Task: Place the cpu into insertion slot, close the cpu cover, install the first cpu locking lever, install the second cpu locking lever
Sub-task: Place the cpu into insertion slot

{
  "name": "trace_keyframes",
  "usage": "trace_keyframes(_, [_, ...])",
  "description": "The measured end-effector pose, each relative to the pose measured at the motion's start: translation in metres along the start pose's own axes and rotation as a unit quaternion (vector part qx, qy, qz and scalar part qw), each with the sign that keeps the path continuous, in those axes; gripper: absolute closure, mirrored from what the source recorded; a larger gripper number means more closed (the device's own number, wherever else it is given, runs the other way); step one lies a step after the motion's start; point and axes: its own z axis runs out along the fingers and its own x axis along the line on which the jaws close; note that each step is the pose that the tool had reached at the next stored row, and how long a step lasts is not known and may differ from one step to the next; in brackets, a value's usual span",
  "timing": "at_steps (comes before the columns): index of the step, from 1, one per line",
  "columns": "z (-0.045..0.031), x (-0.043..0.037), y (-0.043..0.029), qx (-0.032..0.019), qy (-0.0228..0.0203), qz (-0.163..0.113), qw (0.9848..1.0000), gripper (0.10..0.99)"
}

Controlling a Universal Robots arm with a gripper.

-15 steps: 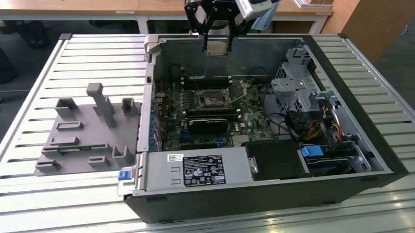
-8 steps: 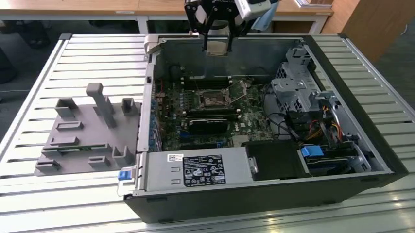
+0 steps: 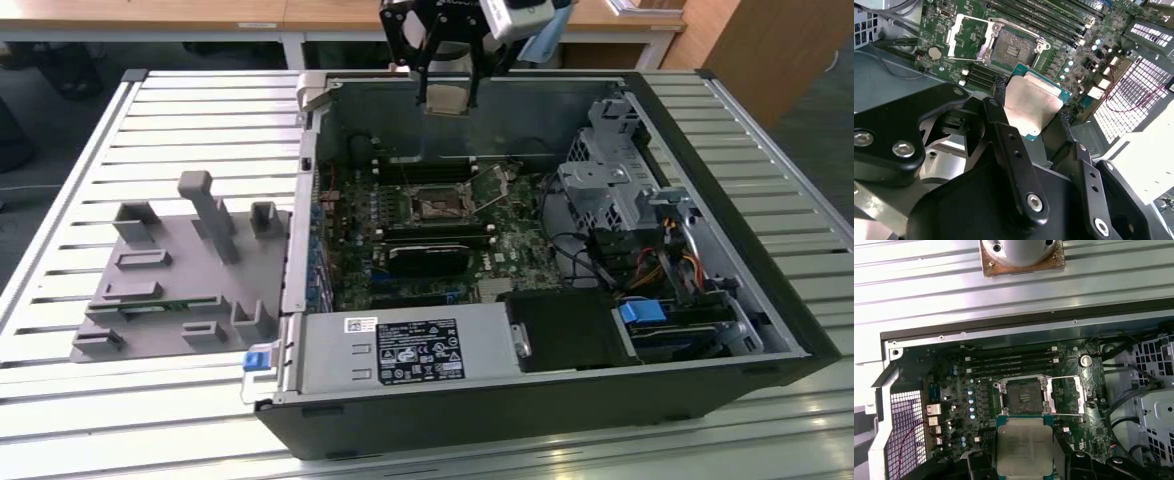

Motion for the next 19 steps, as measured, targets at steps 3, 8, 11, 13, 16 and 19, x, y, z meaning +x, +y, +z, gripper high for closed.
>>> trace_keyframes(3, [0.0001,0.0000,0.0000,0.0002,-0.0007,0.008,1.0000,0.549])
trace_keyframes(8, [0.0006,0.0000,0.0004,0.0010,-0.0028,0.030,0.9995,0.549])
trace_keyframes(11, [0.0010,0.0000,0.0003,0.0015,-0.0044,0.047,0.9989,0.549])
trace_keyframes(13, [0.0013,0.0000,0.0003,0.0015,-0.0055,0.060,0.9982,0.549])
trace_keyframes(16, [0.0018,0.0000,0.0003,0.0014,-0.0072,0.079,0.9968,0.549])
trace_keyframes(19, [0.0023,0.0000,0.0003,0.0012,-0.0091,0.102,0.9947,0.549])
